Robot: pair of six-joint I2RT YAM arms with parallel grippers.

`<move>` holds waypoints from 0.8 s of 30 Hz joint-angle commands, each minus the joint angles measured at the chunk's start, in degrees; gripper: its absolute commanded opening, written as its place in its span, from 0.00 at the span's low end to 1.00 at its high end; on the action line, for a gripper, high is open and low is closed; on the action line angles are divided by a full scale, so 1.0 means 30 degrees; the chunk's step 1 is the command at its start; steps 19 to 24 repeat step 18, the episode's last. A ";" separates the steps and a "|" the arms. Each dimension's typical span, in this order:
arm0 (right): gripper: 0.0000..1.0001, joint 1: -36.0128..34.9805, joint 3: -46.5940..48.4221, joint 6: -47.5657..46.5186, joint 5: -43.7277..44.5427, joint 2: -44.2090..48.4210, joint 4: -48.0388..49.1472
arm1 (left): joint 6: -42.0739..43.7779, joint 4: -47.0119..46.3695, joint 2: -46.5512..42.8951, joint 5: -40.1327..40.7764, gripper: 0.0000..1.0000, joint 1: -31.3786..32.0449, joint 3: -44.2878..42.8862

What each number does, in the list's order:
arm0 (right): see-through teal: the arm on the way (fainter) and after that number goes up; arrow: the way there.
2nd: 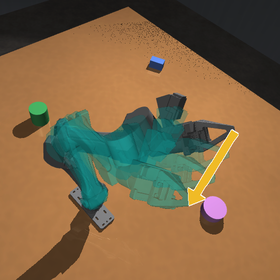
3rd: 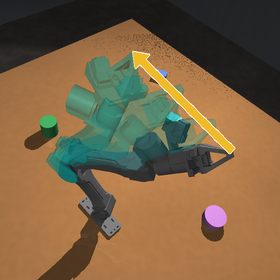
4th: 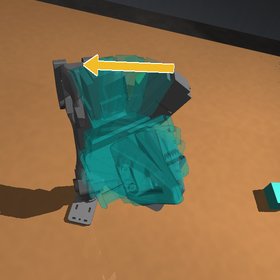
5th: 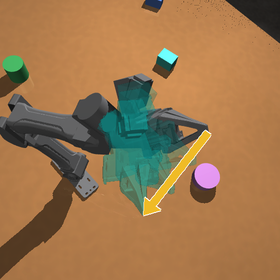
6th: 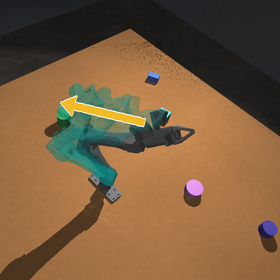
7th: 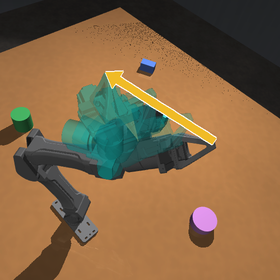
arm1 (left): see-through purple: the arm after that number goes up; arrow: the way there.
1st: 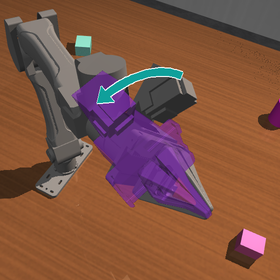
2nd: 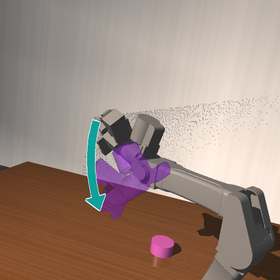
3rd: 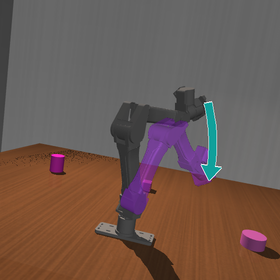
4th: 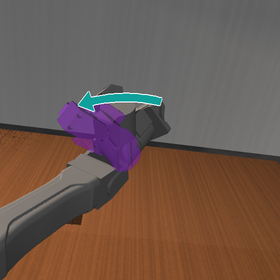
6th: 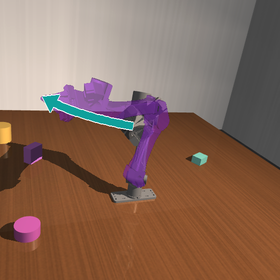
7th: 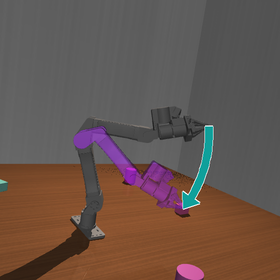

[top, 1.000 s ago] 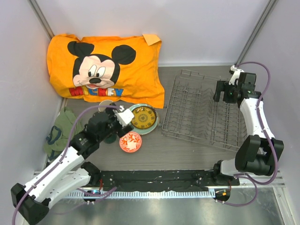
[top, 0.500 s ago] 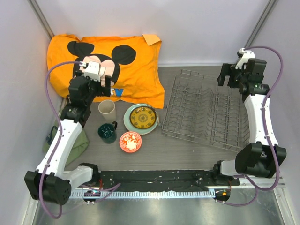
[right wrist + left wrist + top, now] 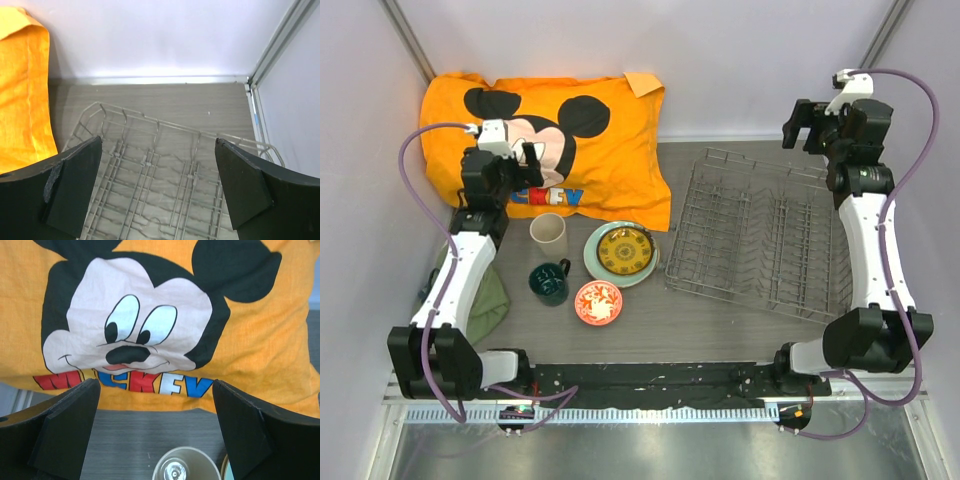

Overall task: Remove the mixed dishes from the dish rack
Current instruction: Reset both arms

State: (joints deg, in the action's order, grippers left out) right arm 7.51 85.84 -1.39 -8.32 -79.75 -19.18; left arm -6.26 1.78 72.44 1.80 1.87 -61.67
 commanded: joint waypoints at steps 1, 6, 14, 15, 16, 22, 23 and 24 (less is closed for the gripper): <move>0.99 -0.1065 -0.0457 0.0141 0.1510 0.0330 0.2055 | -0.0462 -0.1942 0.0168 -0.0483 1.00 -0.0154 -0.1064; 1.00 -0.2325 -0.1748 -0.0533 0.3474 0.0566 0.2936 | -0.0228 -0.2205 0.0461 -0.0745 1.00 -0.0154 -0.1006; 1.00 -0.2327 -0.3330 -0.0739 0.3651 0.0801 0.3755 | 0.0007 -0.2468 0.0578 -0.1304 1.00 -0.0125 -0.0684; 1.00 -0.2327 -0.3447 -0.0739 0.3622 0.0771 0.3756 | 0.0007 -0.2527 0.0578 -0.1333 1.00 -0.0154 -0.0684; 1.00 -0.2327 -0.3535 -0.0739 0.3506 0.0742 0.3814 | 0.0036 -0.2556 0.0578 -0.1362 1.00 -0.0125 -0.0655; 1.00 -0.2356 -0.3770 -0.0739 0.3388 0.0742 0.3902 | 0.0037 -0.2703 0.0491 -0.1450 1.00 -0.0125 -0.0509; 1.00 -0.2356 -0.3770 -0.0739 0.3388 0.0742 0.3902 | 0.0037 -0.2703 0.0491 -0.1450 1.00 -0.0125 -0.0509; 1.00 -0.2356 -0.3770 -0.0739 0.3388 0.0742 0.3902 | 0.0037 -0.2703 0.0491 -0.1450 1.00 -0.0125 -0.0509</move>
